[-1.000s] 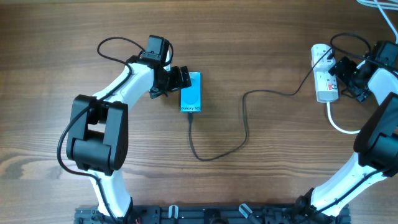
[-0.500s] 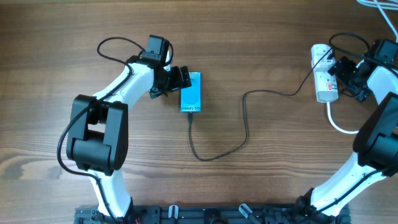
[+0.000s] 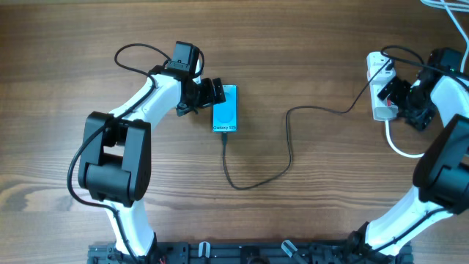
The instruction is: Plug charger to phone and switch on socket
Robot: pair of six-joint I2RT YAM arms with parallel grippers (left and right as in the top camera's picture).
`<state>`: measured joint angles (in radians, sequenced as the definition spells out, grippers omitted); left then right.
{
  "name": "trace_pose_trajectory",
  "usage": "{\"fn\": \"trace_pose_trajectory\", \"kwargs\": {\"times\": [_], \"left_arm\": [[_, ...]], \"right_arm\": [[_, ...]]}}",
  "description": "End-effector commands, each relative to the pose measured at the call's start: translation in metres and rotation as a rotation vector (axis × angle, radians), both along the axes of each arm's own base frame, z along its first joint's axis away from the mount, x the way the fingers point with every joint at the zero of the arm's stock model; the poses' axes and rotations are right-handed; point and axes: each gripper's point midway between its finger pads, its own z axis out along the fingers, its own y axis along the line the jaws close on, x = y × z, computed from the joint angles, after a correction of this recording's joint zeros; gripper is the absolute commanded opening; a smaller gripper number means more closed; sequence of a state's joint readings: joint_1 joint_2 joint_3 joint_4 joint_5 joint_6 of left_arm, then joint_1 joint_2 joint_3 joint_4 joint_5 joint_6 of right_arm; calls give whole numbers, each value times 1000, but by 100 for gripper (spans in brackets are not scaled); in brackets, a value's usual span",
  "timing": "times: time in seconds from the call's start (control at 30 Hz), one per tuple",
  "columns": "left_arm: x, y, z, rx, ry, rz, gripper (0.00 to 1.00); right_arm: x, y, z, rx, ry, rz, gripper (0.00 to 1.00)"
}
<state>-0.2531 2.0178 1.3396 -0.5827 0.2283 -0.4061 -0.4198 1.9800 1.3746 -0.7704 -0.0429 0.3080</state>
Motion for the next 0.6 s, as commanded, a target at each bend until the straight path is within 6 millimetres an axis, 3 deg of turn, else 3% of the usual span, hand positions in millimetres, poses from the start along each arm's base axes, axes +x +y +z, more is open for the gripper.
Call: {"fn": "trace_pose_trajectory", "kwargs": {"times": [0.0, 0.2, 0.57], "left_arm": [[0, 2, -3, 11, 4, 1, 100], [0, 2, -3, 11, 4, 1, 100], [0, 2, -3, 11, 4, 1, 100]], "right_arm": [[-3, -3, 44, -66, -65, 37, 100], [-7, -1, 50, -71, -60, 64, 100], [16, -11, 59, -118, -158, 62, 100]]}}
